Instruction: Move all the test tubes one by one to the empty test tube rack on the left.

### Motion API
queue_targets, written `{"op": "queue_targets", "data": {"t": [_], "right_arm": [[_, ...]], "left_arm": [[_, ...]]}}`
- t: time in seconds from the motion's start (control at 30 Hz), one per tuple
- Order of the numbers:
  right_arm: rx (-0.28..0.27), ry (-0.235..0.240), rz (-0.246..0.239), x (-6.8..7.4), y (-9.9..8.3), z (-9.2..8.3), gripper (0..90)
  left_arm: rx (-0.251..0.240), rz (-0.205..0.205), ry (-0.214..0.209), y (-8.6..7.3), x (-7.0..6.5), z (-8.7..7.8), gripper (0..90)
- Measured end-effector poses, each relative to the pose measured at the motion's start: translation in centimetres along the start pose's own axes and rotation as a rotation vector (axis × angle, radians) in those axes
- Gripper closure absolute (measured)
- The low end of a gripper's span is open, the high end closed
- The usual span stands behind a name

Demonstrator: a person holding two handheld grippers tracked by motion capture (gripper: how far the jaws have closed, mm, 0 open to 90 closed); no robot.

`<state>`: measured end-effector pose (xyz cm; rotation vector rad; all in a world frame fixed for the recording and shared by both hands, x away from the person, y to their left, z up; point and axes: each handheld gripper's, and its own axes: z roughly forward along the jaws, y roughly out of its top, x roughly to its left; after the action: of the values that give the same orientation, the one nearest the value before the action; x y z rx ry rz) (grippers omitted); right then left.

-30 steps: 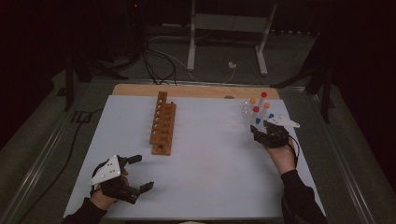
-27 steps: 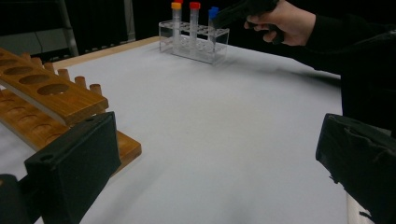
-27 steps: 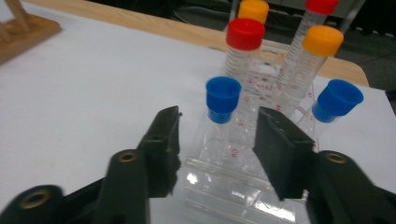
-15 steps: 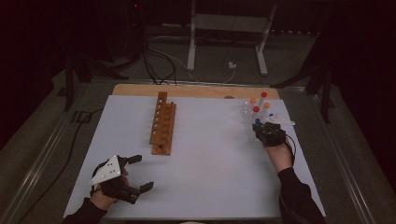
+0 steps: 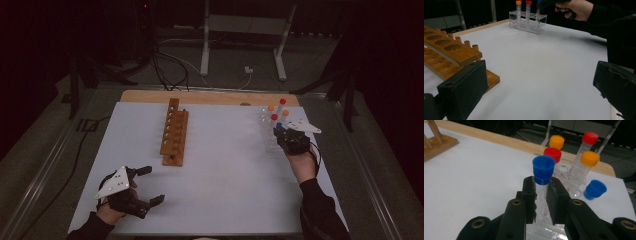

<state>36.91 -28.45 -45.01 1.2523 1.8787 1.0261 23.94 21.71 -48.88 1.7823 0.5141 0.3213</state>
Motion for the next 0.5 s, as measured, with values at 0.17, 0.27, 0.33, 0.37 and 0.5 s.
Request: {"op": "queue_targets", "data": {"t": [0.17, 0.27, 0.33, 0.37, 0.5], "right_arm": [[-0.033, -0.007, -0.012, 0.2, 0.7, -1.0, 77.8], [-0.060, -0.013, -0.020, 0.3, 1.3, -1.8, 77.8], [-0.076, -0.020, -0.028, 0.3, 1.6, -2.3, 77.8], [-0.086, -0.015, -0.021, 0.2, 1.8, -2.6, 77.8], [-0.106, 0.011, -0.007, 0.1, 2.3, -3.4, 77.8]], "left_arm": [[-0.002, 0.002, 0.004, 0.0, 0.0, 0.0, 0.5], [0.001, 0.004, 0.004, 0.0, 0.0, 0.0, 0.5], [0.002, 0.004, 0.003, 0.0, 0.0, 0.0, 0.5], [0.002, 0.003, 0.001, 0.0, 0.0, 0.0, 0.5], [0.006, -0.002, -0.006, 0.0, 0.0, 0.0, 0.5]]}}
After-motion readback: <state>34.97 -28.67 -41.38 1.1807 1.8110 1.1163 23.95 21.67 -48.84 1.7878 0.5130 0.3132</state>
